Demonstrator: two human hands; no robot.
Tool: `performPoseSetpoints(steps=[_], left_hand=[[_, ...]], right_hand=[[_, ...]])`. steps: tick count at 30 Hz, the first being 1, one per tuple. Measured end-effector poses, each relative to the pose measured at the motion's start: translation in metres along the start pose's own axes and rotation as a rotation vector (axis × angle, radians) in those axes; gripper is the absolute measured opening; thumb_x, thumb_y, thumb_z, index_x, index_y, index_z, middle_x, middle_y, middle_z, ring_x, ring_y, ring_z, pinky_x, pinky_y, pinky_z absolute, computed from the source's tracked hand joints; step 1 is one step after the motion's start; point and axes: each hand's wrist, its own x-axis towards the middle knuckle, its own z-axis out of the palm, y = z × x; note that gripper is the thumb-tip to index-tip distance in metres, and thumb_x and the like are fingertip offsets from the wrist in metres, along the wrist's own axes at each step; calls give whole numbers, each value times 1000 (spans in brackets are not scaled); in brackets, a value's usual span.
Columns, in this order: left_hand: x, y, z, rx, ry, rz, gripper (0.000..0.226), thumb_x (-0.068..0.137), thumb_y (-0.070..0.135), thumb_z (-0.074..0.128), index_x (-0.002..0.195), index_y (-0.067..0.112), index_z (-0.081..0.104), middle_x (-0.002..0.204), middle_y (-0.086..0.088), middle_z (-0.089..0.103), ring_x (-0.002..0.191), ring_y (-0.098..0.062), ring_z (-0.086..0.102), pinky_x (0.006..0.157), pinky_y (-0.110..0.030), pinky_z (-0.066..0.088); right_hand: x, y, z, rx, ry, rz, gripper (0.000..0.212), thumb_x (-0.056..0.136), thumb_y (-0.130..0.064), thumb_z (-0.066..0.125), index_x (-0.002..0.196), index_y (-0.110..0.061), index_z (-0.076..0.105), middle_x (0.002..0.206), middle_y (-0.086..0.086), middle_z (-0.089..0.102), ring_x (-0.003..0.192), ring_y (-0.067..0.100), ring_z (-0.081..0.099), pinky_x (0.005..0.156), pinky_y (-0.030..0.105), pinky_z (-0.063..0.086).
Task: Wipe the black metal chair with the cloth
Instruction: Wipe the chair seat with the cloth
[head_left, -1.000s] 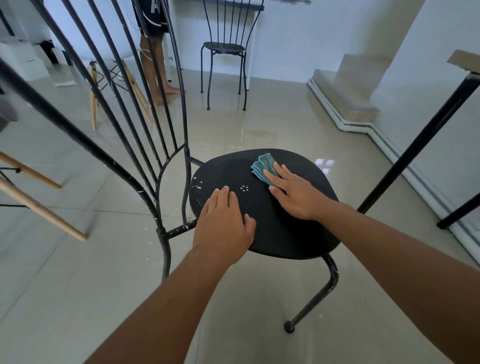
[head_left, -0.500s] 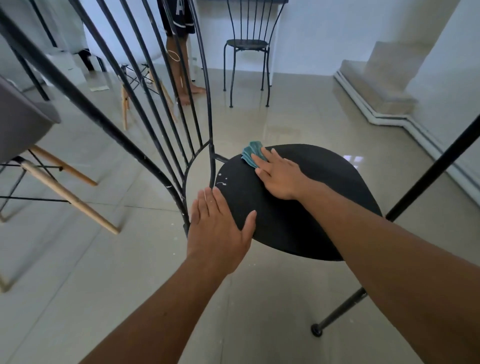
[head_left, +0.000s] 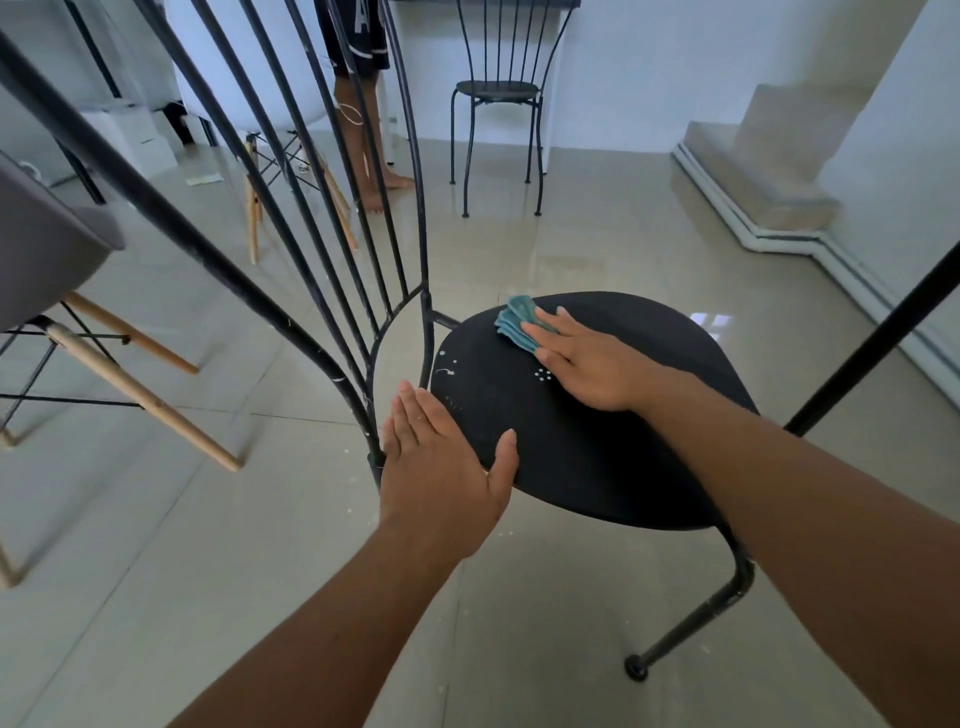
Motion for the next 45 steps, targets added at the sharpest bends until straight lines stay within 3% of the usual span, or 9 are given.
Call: performPoseSetpoints(steps=[5,9,18,23,27,30,35,38,45], left_hand=[[-2,-1,-3,23,-17,14,108,96,79,7,164,-4,-5,172,-27,-7,162,-37,-4,132,-48,8],[-2,-3,-4,16,-30,26,111,94,82,8,164,-3,-7,173,-25,-8,162,-35,-4,132,-47,7],[2,-2,-6,1,-93,10,117,89,89,9,165,0,-2,174,-23,-1,162,-37,0,132,-50,11],[0,-6,-8,-21,-98,32,122,87,92,9,164,-3,2,172,-26,9,161,-38,8,131,-50,13],[-1,-6,-13,-57,-140,31,130,80,99,13,165,2,-2,174,-23,3,162,-36,4,132,-50,10],[-1,-2,-19,-81,-204,-4,148,63,110,20,166,7,-7,175,-18,-6,162,-35,-3,131,-50,5],[1,0,-26,-98,-292,-22,167,45,115,30,163,8,-20,173,-15,-20,161,-34,-13,131,-51,1],[2,-3,-24,-102,-295,15,172,41,116,33,162,8,-25,171,-17,-25,161,-33,-16,131,-51,-1],[0,-10,-20,-116,-276,121,167,42,115,37,159,19,-33,166,-9,-41,156,-29,-31,131,-52,-3]], right_hand=[[24,-69,23,42,52,-170,54,117,-31,31,171,-30,24,180,-9,10,167,17,2,134,45,9],[-12,-57,18,154,-68,-342,52,117,-27,37,167,-43,31,176,-27,14,163,-1,2,129,28,5],[-11,-20,-7,112,-44,-95,62,113,-6,39,166,-38,34,177,-19,16,165,12,3,135,42,8],[-9,-69,15,147,-55,-210,65,112,-2,34,166,-39,34,177,-20,13,165,10,2,129,28,0],[-51,-35,-3,212,-198,-271,67,113,-3,38,157,-53,44,169,-35,21,160,-6,6,126,18,2],[-73,-1,-23,184,-205,-166,67,113,-5,40,152,-59,47,166,-39,25,159,-7,10,131,27,9],[-60,-15,-15,142,-107,-112,72,109,3,37,161,-46,40,169,-31,17,157,-4,2,135,34,4],[-52,-50,8,135,-70,-190,72,108,4,36,166,-39,34,177,-19,11,164,7,-1,128,23,-7],[-97,-21,-5,185,-190,-314,63,112,-6,42,155,-52,47,168,-38,25,159,-10,10,131,25,8]])
